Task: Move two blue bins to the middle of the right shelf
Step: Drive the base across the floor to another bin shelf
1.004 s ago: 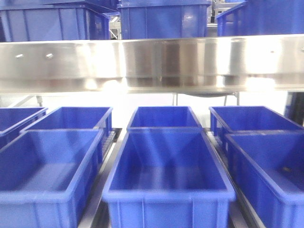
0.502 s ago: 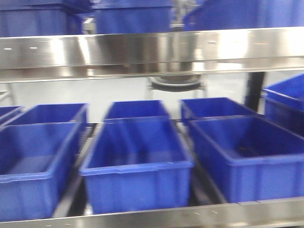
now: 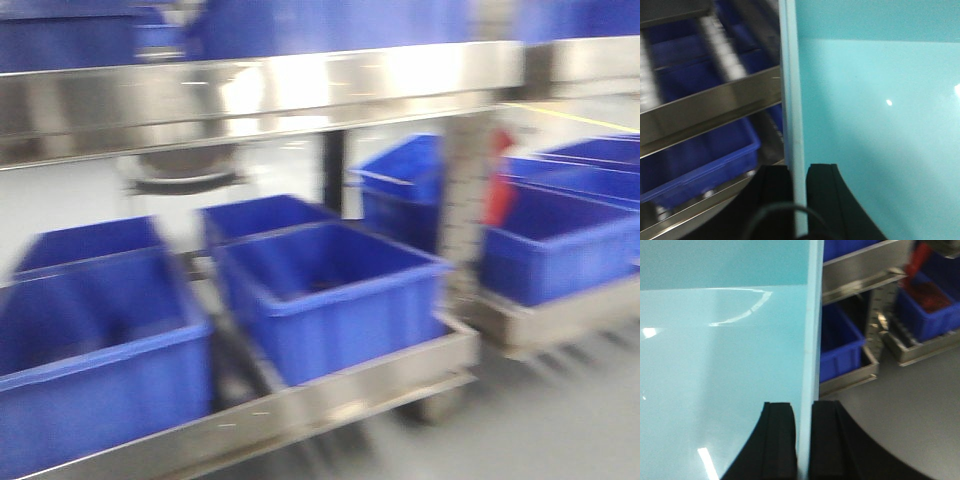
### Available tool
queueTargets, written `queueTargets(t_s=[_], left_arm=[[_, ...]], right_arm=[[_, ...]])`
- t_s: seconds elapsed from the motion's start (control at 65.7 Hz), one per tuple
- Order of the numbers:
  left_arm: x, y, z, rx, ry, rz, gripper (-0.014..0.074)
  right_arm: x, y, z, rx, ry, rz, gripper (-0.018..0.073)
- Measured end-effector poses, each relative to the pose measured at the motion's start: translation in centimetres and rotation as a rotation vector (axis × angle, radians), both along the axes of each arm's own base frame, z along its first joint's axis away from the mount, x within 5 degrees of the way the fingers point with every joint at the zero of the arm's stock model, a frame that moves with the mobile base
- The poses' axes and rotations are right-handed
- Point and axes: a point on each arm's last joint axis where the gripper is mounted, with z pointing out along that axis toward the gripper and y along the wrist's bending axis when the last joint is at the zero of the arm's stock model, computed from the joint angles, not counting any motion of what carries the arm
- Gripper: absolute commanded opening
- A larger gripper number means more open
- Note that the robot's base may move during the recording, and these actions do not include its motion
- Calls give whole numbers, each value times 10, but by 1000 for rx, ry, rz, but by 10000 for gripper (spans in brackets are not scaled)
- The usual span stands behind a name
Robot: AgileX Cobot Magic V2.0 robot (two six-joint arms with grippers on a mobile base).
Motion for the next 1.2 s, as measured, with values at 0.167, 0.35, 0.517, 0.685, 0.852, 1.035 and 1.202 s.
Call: queueTargets(t_s=[0.167, 0.35, 0.517, 0.685, 0.852, 1.035, 1.202], left_arm=[[0, 0, 0, 0, 0, 0, -111], [0, 0, 0, 0, 0, 0, -111], [0, 0, 0, -1, -2, 0, -111], [0, 0, 0, -1, -2, 0, -111], [0, 0, 0, -1, -2, 0, -111], [0, 0, 0, -1, -2, 0, -111], [0, 0, 0, -1, -2, 0, -111]], right_arm=[[0, 0, 0, 0, 0, 0, -162], [0, 0, 0, 0, 0, 0, -162], [0, 0, 0, 0, 0, 0, -162], [0, 0, 0, 0, 0, 0, -162], [0, 0, 0, 0, 0, 0, -162], [0, 0, 0, 0, 0, 0, -162], [0, 0, 0, 0, 0, 0, -162]])
